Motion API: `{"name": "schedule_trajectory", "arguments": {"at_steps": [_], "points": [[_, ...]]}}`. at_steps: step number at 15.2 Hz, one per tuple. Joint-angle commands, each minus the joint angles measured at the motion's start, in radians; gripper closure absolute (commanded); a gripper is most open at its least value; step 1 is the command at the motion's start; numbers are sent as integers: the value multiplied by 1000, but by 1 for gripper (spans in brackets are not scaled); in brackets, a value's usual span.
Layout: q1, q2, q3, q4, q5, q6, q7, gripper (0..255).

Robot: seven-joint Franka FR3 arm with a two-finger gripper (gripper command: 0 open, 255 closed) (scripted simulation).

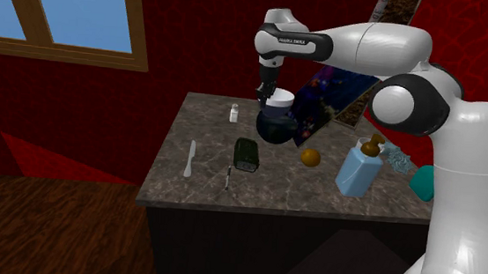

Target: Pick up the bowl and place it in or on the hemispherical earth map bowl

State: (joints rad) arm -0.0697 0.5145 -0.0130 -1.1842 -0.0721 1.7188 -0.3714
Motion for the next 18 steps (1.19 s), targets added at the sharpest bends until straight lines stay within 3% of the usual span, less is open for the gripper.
{"name": "schedule_trajectory", "arguments": {"at_steps": [1,2,7,11,18], "points": [[0,-1,0,0,0,0,0,255],[0,0,0,0,0,0,0,0],[0,0,0,1,0,0,0,0],[6,35,1,186,1,-150,-4,0],[6,36,1,186,1,-150,-4,0]]}}
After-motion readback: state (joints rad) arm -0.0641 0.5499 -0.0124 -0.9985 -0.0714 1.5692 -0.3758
